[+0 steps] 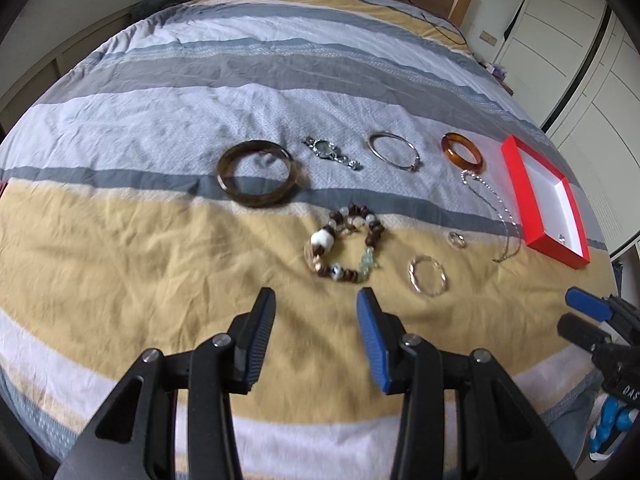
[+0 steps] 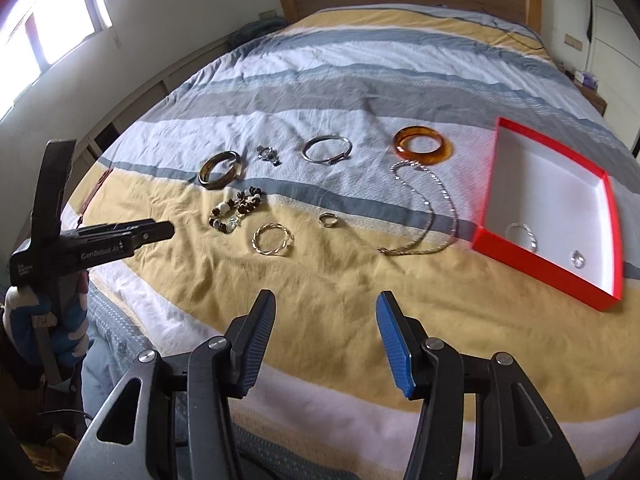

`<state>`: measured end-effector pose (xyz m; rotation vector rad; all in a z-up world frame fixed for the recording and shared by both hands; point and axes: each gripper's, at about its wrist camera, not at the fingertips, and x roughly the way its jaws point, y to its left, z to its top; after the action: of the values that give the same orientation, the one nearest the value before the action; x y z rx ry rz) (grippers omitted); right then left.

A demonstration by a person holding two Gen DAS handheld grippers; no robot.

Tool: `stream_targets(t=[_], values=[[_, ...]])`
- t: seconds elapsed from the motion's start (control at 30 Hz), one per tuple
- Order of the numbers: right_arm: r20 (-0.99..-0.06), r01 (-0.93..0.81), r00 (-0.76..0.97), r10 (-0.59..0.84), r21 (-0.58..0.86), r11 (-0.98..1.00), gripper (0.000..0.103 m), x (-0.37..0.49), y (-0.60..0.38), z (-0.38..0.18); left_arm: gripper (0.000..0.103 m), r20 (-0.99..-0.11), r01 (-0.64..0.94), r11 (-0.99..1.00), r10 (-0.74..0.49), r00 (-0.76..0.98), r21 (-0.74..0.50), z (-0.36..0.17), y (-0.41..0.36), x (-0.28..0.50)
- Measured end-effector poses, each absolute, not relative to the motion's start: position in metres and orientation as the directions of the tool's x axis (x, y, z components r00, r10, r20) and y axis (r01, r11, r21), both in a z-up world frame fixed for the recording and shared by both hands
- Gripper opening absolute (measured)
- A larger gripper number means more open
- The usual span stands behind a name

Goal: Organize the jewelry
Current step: 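Grasp the dark beaded bracelet with left tool while right tool grasps twisted silver bangle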

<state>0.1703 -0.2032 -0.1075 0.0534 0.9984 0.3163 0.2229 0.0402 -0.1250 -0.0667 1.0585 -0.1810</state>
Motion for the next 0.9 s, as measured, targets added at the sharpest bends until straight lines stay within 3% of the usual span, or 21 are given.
stream_targets(t=[0.3, 0.47, 0.63, 0.77, 0.9], values=[[-0.841, -0.293, 0.426, 0.334, 0.221, 0.930, 0.052, 0.215, -0.172, -0.140, 0.040, -0.903, 0.113, 0.979, -0.198, 0.381, -0.167, -0.172, 0.031, 0.273], [-0.846, -0.317, 0.397, 0.356, 0.238, 0.918, 0.058, 0.232, -0.157, -0.155, 0.039, -0.902, 0.115, 0.978, -0.203, 0.380, -0.171, -0.182, 0.031, 0.279], [-0.852, -0.341, 0.369, 0.370, 0.246, 0.907, 0.058, 0.248, -0.139, -0.171, 0.030, -0.894, 0.112, 0.980, -0.198, 0.402, -0.167, -0.186, 0.033, 0.280], [-0.854, -0.354, 0.355, 0.379, 0.252, 0.900, 0.059, 0.256, -0.128, -0.179, 0.016, -0.888, 0.106, 0.979, -0.203, 0.414, -0.174, -0.189, 0.044, 0.283], [-0.858, -0.368, 0.347, 0.378, 0.246, 0.897, 0.059, 0.263, -0.119, -0.185, 0.015, -0.877, 0.092, 0.971, -0.237, 0.419, -0.219, -0.190, 0.054, 0.283]])
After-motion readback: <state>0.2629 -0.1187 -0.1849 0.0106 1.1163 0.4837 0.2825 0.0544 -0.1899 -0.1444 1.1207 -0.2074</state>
